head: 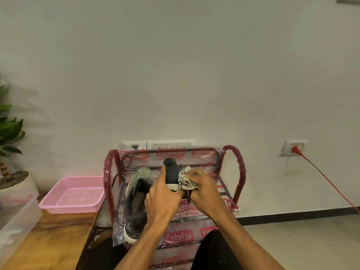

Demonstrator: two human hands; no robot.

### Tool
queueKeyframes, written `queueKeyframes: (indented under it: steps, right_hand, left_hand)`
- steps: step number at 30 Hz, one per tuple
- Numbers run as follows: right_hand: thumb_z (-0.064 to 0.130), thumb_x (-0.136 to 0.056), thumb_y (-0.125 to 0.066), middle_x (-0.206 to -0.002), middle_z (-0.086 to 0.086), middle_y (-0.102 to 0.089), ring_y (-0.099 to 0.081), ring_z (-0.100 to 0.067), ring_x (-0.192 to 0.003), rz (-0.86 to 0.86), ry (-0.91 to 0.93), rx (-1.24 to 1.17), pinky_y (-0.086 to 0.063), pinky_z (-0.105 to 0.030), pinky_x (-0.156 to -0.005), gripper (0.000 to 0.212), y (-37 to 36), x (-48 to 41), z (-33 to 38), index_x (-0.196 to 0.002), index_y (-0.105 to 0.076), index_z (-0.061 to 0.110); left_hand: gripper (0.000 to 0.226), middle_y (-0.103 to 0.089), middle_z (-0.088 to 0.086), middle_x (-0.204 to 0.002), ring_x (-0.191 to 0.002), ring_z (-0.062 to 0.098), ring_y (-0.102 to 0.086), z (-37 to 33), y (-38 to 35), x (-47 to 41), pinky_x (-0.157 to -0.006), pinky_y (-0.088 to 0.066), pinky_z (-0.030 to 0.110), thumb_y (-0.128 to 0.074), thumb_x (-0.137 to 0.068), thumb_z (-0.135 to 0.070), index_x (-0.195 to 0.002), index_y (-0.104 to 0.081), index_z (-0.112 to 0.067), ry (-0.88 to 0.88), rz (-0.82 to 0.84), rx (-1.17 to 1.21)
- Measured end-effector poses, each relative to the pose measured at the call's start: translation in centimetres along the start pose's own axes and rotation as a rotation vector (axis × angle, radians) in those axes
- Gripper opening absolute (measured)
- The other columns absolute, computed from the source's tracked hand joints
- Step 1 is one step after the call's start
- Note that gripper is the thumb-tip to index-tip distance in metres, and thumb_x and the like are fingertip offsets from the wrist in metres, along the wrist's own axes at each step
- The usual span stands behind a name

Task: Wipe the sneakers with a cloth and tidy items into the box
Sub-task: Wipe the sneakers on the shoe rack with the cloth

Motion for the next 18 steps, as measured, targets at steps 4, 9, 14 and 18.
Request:
queueKeyframes:
  steps: [4, 9, 14, 18]
  right_hand:
    - [-0.001, -0.083, -0.061, -0.102, 0.006, -0.063, -0.054, -0.006, -0.089, 0.082, -0.145, 0.022, -0.048, -0.024, -0.076, 0.029, -0.8, 1.0, -2.2, -0.102, -0.074, 0.016]
    - [-0.005, -0.082, -0.060, -0.098, 0.011, -0.060, -0.054, 0.004, -0.090, -0.043, -0.186, -0.152, -0.044, -0.010, -0.077, 0.038, -1.4, 1.5, -1.2, -0.106, -0.074, 0.021]
    - [-0.012, -0.079, -0.056, -0.102, 0.015, -0.054, -0.052, 0.004, -0.097, -0.011, -0.124, -0.123, -0.048, -0.013, -0.081, 0.051, -0.6, 1.0, -0.9, -0.118, -0.070, 0.017]
    - [-0.009, -0.081, -0.058, -0.102, 0.008, -0.056, -0.051, 0.001, -0.092, -0.028, -0.150, -0.112, -0.045, -0.011, -0.078, 0.044, 0.3, 0.6, -0.6, -0.115, -0.072, 0.016]
  left_hand:
    - [0.095, -0.064, -0.004, -0.118, -0.101, 0.020, -0.062, 0.9, 0.1, 0.3, -0.084, -0.053, 0.037, -0.074, -0.073, -0.050, -0.150, -0.019, -0.040, 0.062, -0.021, 0.079]
    - [0.093, -0.064, -0.007, -0.112, -0.093, 0.015, -0.063, 0.8, 0.0, 0.3, -0.079, -0.054, 0.035, -0.073, -0.074, -0.049, -0.149, -0.019, -0.042, 0.034, -0.013, 0.100]
    - [0.096, -0.065, -0.009, -0.110, -0.089, 0.011, -0.063, 1.0, 0.1, 0.1, -0.078, -0.055, 0.035, -0.075, -0.071, -0.049, -0.149, -0.019, -0.044, 0.033, 0.025, 0.106]
    - [0.096, -0.064, -0.010, -0.113, -0.088, 0.012, -0.063, 0.6, -0.1, 0.3, -0.074, -0.053, 0.032, -0.076, -0.070, -0.049, -0.148, -0.021, -0.045, 0.032, 0.046, 0.077]
Point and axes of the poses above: each hand's wrist, its own x-axis away from the middle knuckle, its own y-axis out of the back of the hand, z = x × y, the point moved 1 cm from there along -x, towards the middle knuckle
